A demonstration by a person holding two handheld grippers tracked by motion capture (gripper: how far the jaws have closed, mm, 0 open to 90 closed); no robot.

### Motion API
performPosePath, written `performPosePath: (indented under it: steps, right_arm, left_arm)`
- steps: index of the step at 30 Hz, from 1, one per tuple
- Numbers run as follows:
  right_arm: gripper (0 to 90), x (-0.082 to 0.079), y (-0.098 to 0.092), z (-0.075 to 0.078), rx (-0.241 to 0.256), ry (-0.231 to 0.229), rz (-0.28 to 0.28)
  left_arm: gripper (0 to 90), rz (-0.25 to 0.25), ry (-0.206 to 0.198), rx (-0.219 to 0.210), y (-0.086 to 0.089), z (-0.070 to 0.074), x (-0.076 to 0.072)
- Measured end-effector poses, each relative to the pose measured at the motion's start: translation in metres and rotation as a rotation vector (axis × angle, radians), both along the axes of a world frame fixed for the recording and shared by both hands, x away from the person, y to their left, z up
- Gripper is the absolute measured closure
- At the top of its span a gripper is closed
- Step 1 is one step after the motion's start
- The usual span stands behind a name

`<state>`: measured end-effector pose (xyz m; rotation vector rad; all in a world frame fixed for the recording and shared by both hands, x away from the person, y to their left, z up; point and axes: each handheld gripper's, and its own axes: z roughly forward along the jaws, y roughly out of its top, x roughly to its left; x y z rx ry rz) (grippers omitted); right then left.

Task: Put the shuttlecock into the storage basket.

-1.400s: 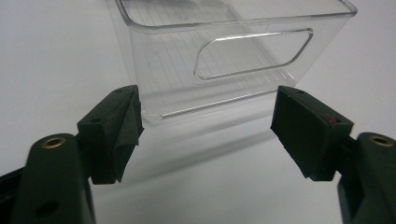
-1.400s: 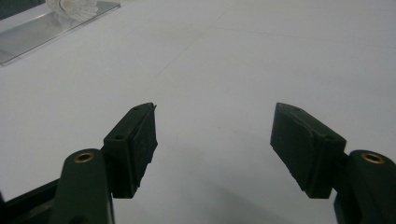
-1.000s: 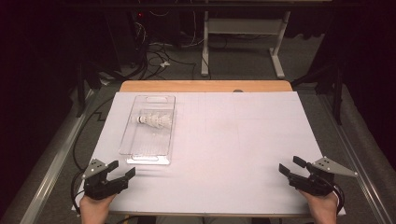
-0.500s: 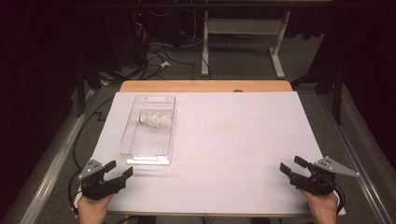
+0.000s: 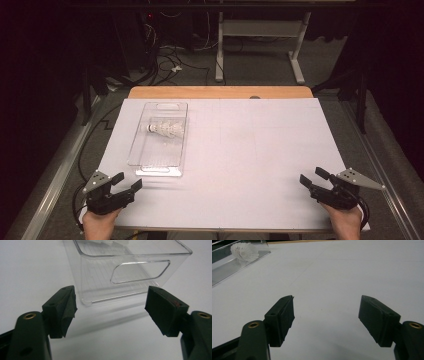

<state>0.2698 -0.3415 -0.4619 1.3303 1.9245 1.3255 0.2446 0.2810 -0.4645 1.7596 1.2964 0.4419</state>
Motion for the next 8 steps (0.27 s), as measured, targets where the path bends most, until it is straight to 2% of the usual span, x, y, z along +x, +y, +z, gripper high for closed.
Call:
performPosePath:
  steps: [8]
  right_arm:
    - [28.8, 0.0004, -0.0002, -0.0001, 0.002, 0.0, -0.002]
  left_arm:
    - [26.0, 0.002, 0.001, -0.003, 0.0001, -0.0002, 0.0006]
